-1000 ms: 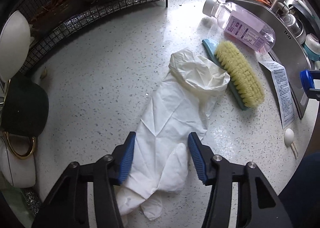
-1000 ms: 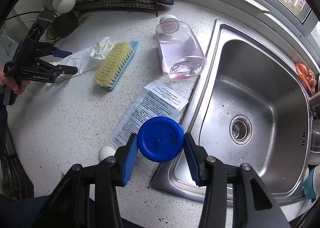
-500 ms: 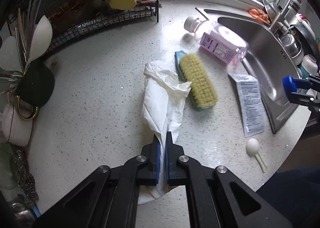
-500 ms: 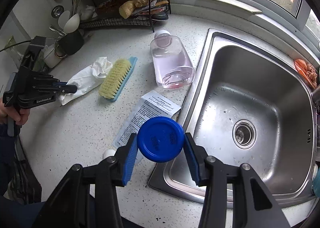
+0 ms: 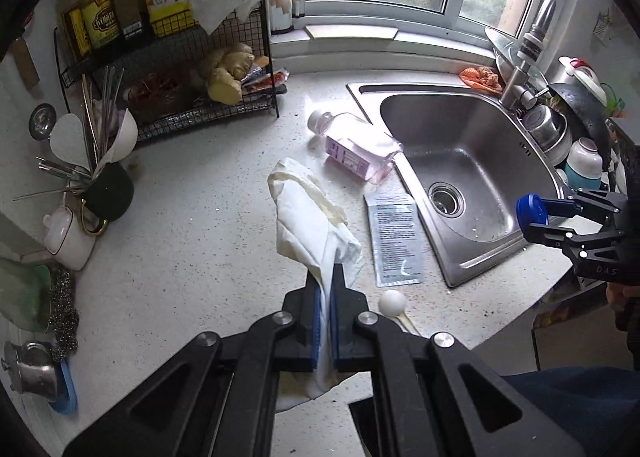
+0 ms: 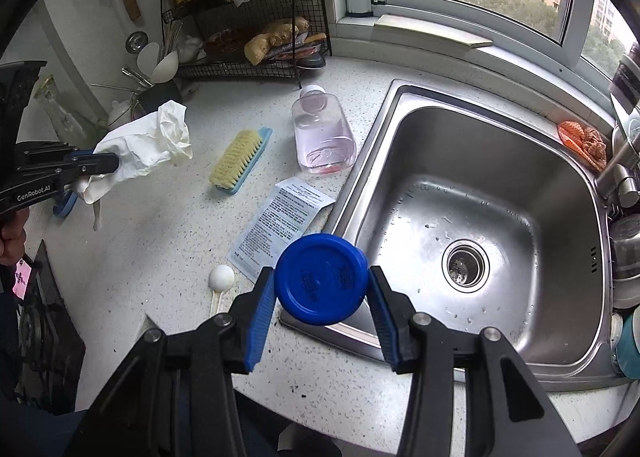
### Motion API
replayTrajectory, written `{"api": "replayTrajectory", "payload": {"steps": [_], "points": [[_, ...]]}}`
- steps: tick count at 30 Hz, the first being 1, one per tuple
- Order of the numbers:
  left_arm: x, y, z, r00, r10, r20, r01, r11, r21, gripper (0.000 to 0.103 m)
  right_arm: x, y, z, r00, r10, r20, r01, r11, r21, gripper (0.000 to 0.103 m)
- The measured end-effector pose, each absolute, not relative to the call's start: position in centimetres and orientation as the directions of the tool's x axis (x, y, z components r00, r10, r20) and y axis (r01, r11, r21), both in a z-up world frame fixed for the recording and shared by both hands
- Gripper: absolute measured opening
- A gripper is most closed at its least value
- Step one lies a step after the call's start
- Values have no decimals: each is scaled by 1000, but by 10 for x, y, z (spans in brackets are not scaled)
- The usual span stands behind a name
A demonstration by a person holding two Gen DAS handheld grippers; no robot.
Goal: Collect trash
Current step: 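Carry the glove and blue lid down to the red bucket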
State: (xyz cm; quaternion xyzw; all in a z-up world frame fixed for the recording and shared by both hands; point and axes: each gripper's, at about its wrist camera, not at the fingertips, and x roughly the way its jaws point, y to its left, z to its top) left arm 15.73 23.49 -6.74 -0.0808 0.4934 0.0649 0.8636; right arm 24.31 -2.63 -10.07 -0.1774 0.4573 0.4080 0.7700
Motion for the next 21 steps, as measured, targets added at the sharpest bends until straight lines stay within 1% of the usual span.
{"api": "replayTrajectory", "payload": {"steps": [4, 11, 18, 21], "points": [[145, 198, -56, 509, 28, -860, -179, 981, -75, 3, 233, -53, -89, 263, 476, -839, -789, 607, 98, 43], [116, 125, -32, 566, -14, -824, -120, 988, -99, 3, 214, -93, -76, 281, 477, -832, -799, 597, 73, 43], [87, 63, -25, 577, -42, -816, -89, 989, -114, 3, 184, -129, -81, 272, 498, -824, -805, 587, 89, 43], [76, 39, -25, 596, -31, -802, -76, 993, -95, 3, 171, -143, -88, 258, 501, -826, -806, 583, 101, 43]]}}
